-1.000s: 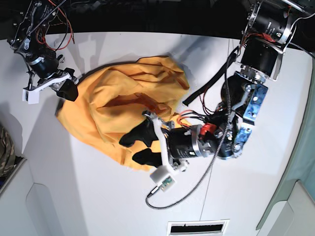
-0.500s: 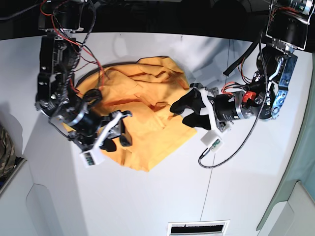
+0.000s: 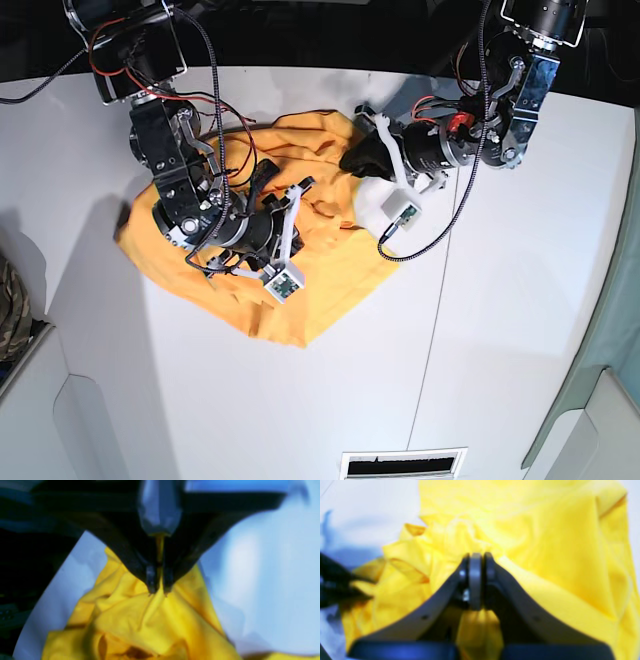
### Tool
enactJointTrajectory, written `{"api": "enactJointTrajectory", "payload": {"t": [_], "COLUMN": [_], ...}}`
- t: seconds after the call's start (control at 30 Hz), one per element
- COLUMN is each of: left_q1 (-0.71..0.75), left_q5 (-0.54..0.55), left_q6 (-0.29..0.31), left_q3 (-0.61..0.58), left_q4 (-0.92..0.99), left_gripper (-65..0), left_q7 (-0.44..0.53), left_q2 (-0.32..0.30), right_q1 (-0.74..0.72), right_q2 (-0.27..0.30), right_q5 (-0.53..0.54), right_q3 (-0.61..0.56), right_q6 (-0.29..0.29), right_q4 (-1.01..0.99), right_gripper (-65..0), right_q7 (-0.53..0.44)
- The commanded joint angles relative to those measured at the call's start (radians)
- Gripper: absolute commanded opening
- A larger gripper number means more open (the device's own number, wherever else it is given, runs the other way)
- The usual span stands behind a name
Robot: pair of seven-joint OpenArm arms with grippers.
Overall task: Layout the t-shirt on the table in an organized manner, then fold the t-shirt properly
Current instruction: 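Pull the shirt with the left gripper and reposition the right gripper, then grasp the shirt hem with the left gripper while the right holds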
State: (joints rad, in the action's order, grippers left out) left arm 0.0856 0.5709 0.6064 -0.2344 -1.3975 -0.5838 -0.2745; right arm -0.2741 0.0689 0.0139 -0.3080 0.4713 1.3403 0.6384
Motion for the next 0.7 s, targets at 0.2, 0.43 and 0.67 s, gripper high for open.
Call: {"api": "enactJointTrajectory", "payload": {"t": [0.2, 0.43, 0.67], "left_q1": [0.095, 0.286, 0.319], "left_q5": [0.166, 0.264, 0.221], "left_q6": [0.087, 0.092, 0.092], "left_q3": [0.005, -0.011, -0.111], "left_q4": [-0.252, -0.467, -0.473], "left_gripper": [-65.0, -65.0, -65.0], "left_q7": [-0.152, -0.154, -0.153], "left_q2": [-0.064, -0.105, -0.062], "right_q1": [-0.202, -0.39, -0.476], "right_q2": [-0.007, -0.101, -0.162], "right_q5": [0.013, 0.011, 0.016], "right_q3": [0.006, 0.035, 0.123], "right_q6": [-0.071, -0.084, -0.093], "right_q4": [0.023, -0.003, -0.057], "right_gripper": [-65.0, -65.0, -46.9], "right_q7": [-0.056, -0.056, -0.034]}}
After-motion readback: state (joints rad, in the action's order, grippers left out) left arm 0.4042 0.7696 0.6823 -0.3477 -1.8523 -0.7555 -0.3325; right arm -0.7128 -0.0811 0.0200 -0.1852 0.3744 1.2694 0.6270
